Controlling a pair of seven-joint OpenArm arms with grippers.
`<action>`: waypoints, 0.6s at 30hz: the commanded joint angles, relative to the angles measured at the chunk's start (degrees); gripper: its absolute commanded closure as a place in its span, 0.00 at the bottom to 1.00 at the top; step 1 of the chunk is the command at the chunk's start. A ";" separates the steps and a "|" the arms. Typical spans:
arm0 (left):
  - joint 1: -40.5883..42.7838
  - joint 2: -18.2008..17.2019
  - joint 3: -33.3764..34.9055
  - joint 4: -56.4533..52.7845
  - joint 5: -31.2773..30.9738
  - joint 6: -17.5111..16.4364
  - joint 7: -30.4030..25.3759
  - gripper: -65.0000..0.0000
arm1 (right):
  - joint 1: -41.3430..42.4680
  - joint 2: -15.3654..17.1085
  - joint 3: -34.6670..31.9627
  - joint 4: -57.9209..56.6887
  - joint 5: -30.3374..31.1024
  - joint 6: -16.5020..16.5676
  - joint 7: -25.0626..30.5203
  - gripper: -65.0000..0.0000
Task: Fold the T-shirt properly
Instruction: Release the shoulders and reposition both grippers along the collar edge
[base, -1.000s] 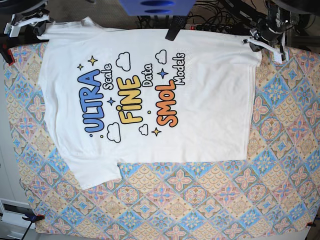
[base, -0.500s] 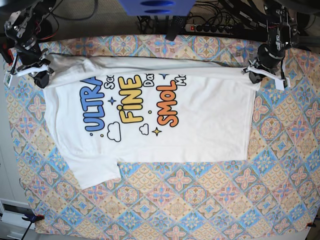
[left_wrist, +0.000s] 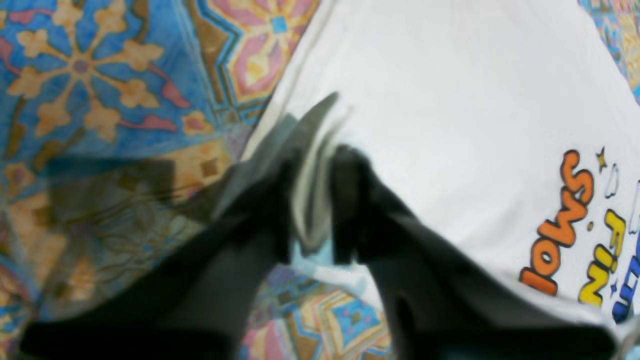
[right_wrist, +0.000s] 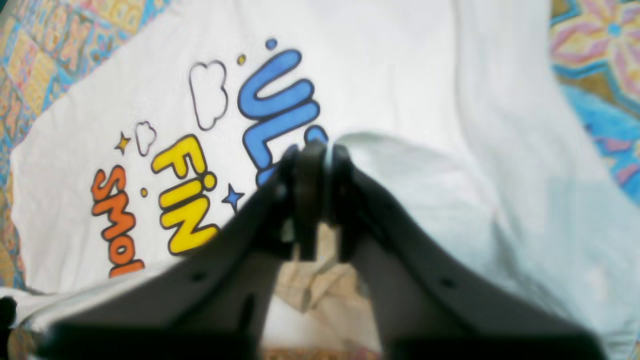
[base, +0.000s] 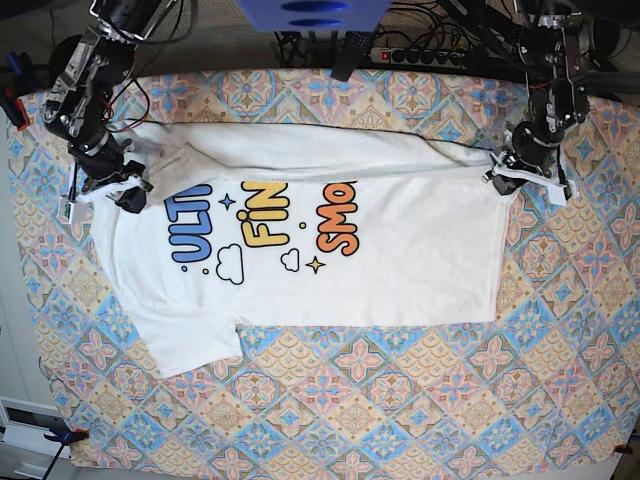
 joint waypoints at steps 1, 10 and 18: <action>-0.27 -0.66 -0.40 0.89 -0.43 -0.25 -0.15 0.69 | 0.41 0.79 0.24 1.26 0.86 0.44 1.38 0.78; 5.18 -1.36 -7.70 0.97 -12.74 -0.43 1.61 0.53 | -6.98 0.79 0.51 10.85 0.86 0.44 0.76 0.56; 8.96 -3.21 -8.84 0.71 -17.49 -0.43 6.97 0.53 | -16.56 0.79 0.60 12.78 5.70 0.44 1.29 0.56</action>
